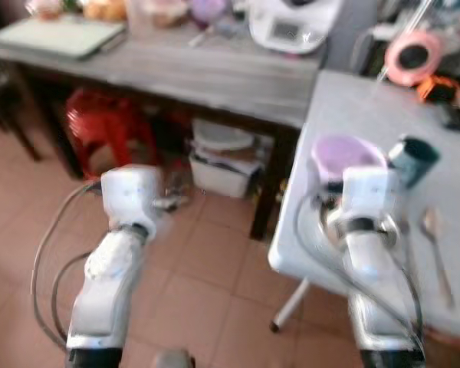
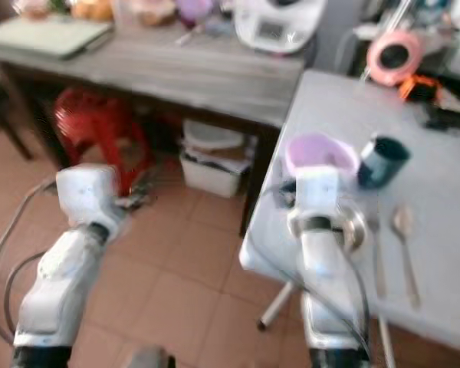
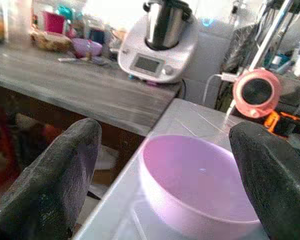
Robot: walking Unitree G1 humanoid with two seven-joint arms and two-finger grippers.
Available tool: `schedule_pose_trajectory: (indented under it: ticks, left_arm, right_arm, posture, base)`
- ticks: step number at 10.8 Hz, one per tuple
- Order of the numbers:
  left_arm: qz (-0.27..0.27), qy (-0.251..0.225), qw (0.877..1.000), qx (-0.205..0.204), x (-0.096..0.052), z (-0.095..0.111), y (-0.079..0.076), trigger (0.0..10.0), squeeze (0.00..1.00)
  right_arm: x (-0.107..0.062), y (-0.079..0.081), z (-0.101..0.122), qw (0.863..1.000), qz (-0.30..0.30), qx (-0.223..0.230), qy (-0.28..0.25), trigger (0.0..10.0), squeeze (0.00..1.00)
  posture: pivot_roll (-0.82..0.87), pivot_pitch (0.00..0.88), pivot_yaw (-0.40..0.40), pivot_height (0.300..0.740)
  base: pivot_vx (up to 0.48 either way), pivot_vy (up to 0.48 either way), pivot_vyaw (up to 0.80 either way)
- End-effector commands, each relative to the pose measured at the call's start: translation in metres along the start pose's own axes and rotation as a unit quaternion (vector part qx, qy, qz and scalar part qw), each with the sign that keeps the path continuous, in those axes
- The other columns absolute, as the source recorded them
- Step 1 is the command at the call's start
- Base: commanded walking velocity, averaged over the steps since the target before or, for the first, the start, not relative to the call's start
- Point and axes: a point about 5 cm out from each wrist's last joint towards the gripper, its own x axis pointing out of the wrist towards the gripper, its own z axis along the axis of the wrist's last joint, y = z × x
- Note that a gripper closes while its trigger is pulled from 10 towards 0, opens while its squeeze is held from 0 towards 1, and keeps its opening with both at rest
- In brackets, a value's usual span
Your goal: Setting the table
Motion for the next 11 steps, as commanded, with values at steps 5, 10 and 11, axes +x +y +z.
schedule_pose_trajectory:
  ticks: [5, 10, 11]
  left_arm:
    - [-0.031, 0.014, 0.999, 0.026, -0.017, 0.0, -0.005, 10.0, 0.0]
    - [-0.041, -0.011, 0.998, 0.036, -0.018, 0.001, -0.005, 10.0, 0.0]
    - [-0.024, -0.01, 0.998, 0.052, -0.016, 0.001, -0.003, 10.0, 0.0]
  right_arm:
    - [-0.003, -0.012, -0.003, 1.0, -0.023, -0.016, 0.006, 10.0, 0.0]
    - [-0.005, -0.01, -0.002, 1.0, -0.018, -0.018, 0.004, 10.0, 0.0]
    - [-0.006, -0.011, -0.002, 1.0, -0.019, -0.017, 0.007, 10.0, 0.0]
  posture:
    - [0.03, 0.004, -0.001, 0.74]
    - [0.02, 0.014, -0.005, 0.74]
    - [0.02, 0.018, -0.008, 0.74]
  base:
    - [0.0, 0.0, -0.13]
    - [0.0, 0.0, -0.8]
    - [0.0, 0.0, -0.8]
